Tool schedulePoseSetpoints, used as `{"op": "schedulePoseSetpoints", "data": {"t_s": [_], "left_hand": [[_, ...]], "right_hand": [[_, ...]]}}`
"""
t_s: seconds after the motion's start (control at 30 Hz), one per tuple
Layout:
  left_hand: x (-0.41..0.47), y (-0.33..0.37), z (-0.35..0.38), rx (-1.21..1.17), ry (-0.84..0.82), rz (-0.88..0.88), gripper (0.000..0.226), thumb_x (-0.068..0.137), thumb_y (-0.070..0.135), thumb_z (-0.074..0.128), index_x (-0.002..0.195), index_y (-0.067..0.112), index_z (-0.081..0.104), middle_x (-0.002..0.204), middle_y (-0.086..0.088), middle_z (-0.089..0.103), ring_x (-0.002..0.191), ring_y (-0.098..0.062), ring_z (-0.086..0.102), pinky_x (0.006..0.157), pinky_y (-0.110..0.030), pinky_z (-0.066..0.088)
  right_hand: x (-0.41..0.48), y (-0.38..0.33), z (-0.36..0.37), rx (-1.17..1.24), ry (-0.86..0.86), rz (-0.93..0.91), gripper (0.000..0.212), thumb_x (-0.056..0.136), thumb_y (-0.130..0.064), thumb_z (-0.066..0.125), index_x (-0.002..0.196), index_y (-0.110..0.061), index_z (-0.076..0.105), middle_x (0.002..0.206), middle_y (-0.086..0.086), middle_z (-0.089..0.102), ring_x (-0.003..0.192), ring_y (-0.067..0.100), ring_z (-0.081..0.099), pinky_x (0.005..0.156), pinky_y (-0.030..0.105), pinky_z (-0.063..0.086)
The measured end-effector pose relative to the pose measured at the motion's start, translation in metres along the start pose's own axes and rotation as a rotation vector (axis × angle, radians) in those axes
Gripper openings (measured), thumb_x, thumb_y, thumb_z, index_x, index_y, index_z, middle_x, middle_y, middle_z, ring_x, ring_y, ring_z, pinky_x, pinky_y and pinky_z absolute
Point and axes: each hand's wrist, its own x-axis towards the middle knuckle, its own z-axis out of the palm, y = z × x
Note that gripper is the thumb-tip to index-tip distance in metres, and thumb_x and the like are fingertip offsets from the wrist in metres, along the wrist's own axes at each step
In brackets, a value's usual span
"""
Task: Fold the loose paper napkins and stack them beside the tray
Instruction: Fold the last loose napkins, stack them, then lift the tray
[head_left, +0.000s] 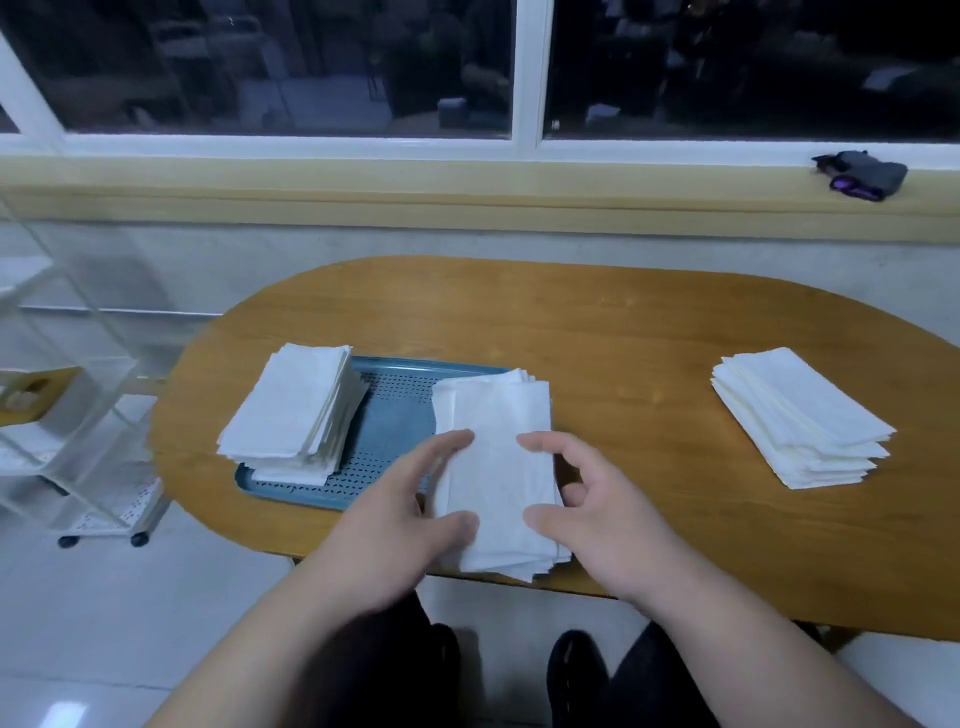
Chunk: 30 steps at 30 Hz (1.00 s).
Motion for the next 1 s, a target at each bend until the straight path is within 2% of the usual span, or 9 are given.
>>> {"op": "schedulePoseSetpoints", "data": {"t_s": [0.07,0.17,0.33,0.5,0.63,0.77,0.83,0.9,1.0], "left_hand": [[0.005,-0.002,-0.019,0.010,0.062,-0.044,0.065,0.083,0.022,0.071,0.131,0.059,0.046,0.106,0.014,0.067,0.065,-0.004,0.060,0.060,-0.012,0.045],[0.014,-0.007,-0.042,0.005,0.164,-0.082,0.064,0.082,0.020,0.069,0.130,0.057,0.047,0.122,0.015,0.058,0.091,-0.007,0.062,0.073,-0.019,0.049],[0.035,-0.014,-0.061,0.037,0.282,-0.128,0.060,0.086,0.012,0.059,0.134,0.047,0.048,0.127,0.010,0.050,0.086,0.001,0.057,0.063,-0.016,0.040],[0.053,-0.024,-0.068,0.094,0.332,-0.144,0.058,0.087,0.010,0.052,0.136,0.041,0.048,0.130,0.007,0.048,0.075,-0.007,0.060,0.063,-0.027,0.046],[0.065,-0.034,-0.070,0.158,0.334,-0.143,0.056,0.088,0.012,0.051,0.139,0.036,0.048,0.137,0.003,0.049,0.075,-0.014,0.059,0.062,-0.025,0.042],[0.070,-0.035,-0.066,0.256,0.349,-0.122,0.052,0.095,0.015,0.052,0.145,0.028,0.048,0.148,0.003,0.044,0.114,-0.015,0.058,0.085,-0.021,0.040],[0.070,-0.037,-0.063,0.299,0.365,-0.114,0.050,0.097,0.018,0.052,0.146,0.026,0.048,0.154,0.003,0.037,0.120,-0.015,0.058,0.093,-0.024,0.042],[0.070,-0.040,-0.059,0.372,0.384,-0.091,0.049,0.096,0.018,0.052,0.145,0.025,0.049,0.158,0.000,0.030,0.128,-0.018,0.052,0.101,-0.029,0.042],[0.070,-0.043,-0.053,0.533,0.408,0.011,0.050,0.094,0.013,0.053,0.143,0.024,0.053,0.155,-0.002,0.036,0.141,-0.022,0.032,0.108,-0.029,0.034]], "right_hand": [[0.021,-0.006,0.019,-0.002,-0.024,-0.012,0.057,0.087,-0.001,0.066,0.120,-0.047,0.059,0.124,0.012,0.059,0.066,0.010,0.065,0.059,0.022,0.052],[0.053,-0.012,0.046,0.010,-0.051,-0.010,0.058,0.084,-0.006,0.066,0.117,-0.053,0.059,0.127,0.006,0.060,0.071,0.025,0.069,0.062,0.041,0.056],[0.085,-0.022,0.078,-0.014,-0.002,-0.019,0.058,0.086,-0.004,0.062,0.127,-0.045,0.056,0.112,0.003,0.059,0.045,0.006,0.049,0.046,0.019,0.041],[0.105,-0.023,0.096,-0.015,0.025,0.025,0.059,0.086,-0.003,0.060,0.124,-0.047,0.055,0.099,0.004,0.065,0.054,0.014,0.049,0.053,0.026,0.043],[0.114,-0.018,0.105,-0.031,0.038,0.049,0.059,0.087,-0.003,0.060,0.127,-0.046,0.053,0.095,-0.005,0.063,0.054,0.014,0.050,0.052,0.027,0.044],[0.121,-0.012,0.106,-0.052,0.037,0.072,0.059,0.086,-0.003,0.059,0.131,-0.041,0.052,0.103,0.006,0.068,0.042,0.008,0.045,0.044,0.020,0.039],[0.123,-0.009,0.107,-0.064,0.024,0.087,0.058,0.087,-0.005,0.060,0.133,-0.039,0.051,0.101,0.008,0.069,0.043,0.008,0.045,0.046,0.021,0.039],[0.125,-0.006,0.107,-0.075,0.026,0.082,0.056,0.087,-0.008,0.063,0.133,-0.038,0.051,0.100,0.001,0.067,0.051,0.010,0.050,0.051,0.022,0.042],[0.128,-0.002,0.107,-0.129,0.024,0.058,0.056,0.087,-0.014,0.064,0.134,-0.041,0.050,0.122,0.000,0.059,0.070,0.007,0.057,0.050,0.013,0.041]]}}
